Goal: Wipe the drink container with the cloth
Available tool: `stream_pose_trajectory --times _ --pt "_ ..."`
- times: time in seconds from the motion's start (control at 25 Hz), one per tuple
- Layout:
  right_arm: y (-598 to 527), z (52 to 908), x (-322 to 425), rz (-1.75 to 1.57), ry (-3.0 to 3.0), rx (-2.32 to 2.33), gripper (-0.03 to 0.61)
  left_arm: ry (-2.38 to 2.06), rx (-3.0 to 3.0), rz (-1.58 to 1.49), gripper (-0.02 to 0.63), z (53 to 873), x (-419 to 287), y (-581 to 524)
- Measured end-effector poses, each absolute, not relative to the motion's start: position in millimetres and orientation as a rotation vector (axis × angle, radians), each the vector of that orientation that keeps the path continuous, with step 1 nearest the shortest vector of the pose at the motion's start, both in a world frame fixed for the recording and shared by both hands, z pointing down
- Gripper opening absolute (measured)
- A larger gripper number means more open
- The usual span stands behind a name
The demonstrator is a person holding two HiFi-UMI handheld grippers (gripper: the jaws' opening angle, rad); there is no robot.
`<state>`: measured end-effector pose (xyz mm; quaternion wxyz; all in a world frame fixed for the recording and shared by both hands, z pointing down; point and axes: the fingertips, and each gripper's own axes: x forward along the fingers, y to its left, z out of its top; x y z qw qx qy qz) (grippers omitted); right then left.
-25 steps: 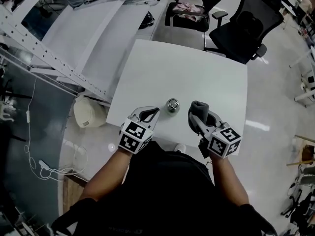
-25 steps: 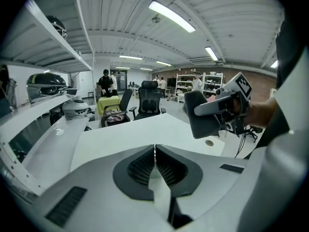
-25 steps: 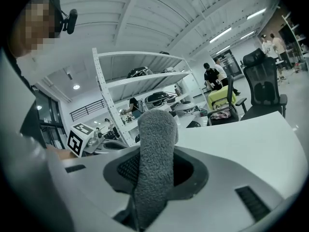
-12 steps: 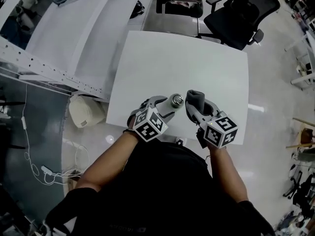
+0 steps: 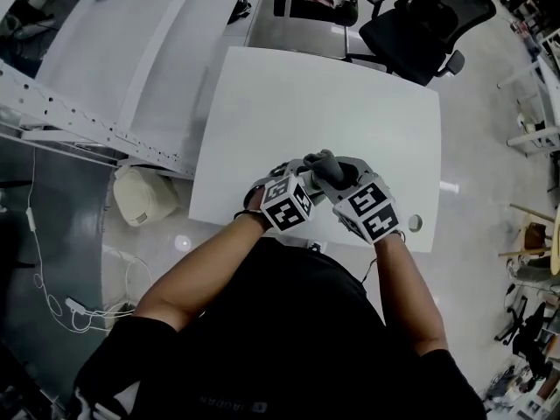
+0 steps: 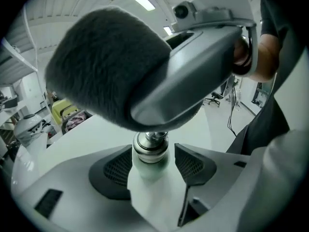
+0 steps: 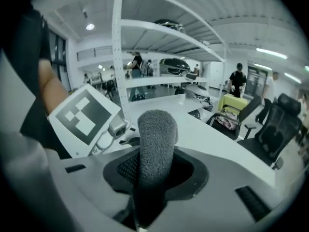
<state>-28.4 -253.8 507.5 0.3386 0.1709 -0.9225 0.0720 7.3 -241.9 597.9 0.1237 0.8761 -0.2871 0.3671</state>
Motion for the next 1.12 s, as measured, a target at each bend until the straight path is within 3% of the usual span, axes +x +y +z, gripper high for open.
stream_pose_trajectory --times 0.12,1.12 --pt "-255.0 518.3 -36.3 0.092 -2.331 0.389 0.112 -0.849 2.551 1.039 0.264 598.9 10.2 -248.2" --pt "-263.3 547.0 -1.7 0.256 -2.265 0.454 0.112 -0.774 2.59 0.969 0.249 599.9 13.2 -249.2"
